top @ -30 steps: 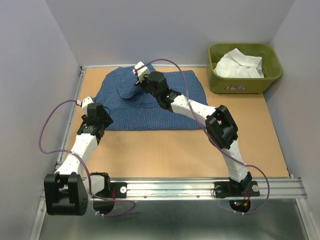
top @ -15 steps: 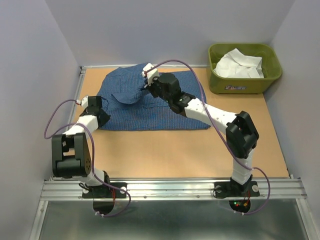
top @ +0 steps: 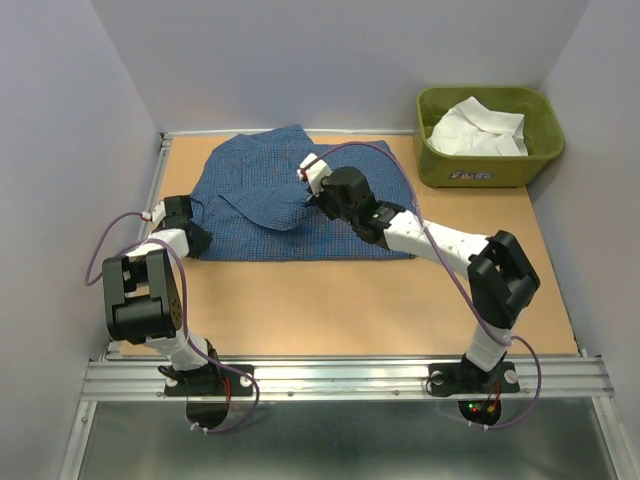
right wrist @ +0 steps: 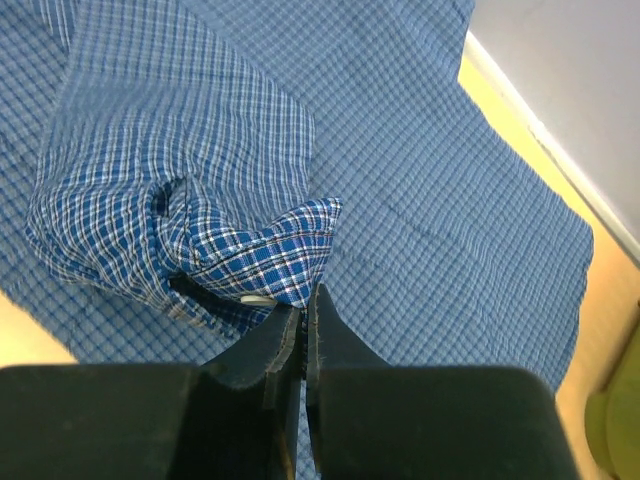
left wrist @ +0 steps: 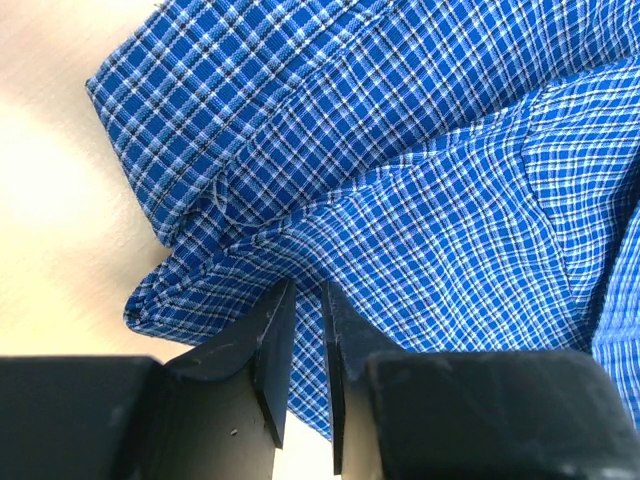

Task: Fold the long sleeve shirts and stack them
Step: Fold the shirt

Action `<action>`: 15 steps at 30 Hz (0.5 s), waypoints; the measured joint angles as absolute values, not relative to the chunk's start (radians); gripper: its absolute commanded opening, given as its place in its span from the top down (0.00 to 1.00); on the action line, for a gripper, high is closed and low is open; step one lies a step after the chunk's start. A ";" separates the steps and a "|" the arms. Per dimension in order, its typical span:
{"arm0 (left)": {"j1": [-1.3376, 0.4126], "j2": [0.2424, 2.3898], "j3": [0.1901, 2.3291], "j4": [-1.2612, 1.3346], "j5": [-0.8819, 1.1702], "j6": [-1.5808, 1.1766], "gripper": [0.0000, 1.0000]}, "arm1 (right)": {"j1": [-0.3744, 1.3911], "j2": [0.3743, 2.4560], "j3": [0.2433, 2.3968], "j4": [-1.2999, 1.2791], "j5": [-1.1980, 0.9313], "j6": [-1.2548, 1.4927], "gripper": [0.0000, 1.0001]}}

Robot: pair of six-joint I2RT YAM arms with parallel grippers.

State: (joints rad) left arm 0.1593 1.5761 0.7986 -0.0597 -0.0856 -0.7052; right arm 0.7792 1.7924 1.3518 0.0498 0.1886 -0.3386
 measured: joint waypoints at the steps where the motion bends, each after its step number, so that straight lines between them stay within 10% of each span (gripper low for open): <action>1: 0.159 1.576 0.798 -0.059 -0.084 -0.708 0.72 | 0.778 1.779 1.339 0.044 0.191 -0.339 0.99; 15: 0.159 1.575 0.794 -0.050 -0.075 -0.716 0.72 | 0.743 1.663 1.170 -0.017 0.265 -0.351 0.99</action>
State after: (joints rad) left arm 0.1593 1.5749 0.7940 -0.0502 -0.0750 -0.7158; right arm 0.7429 1.6627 1.1698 -0.0174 0.2646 -0.3511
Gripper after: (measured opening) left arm 0.286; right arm 0.057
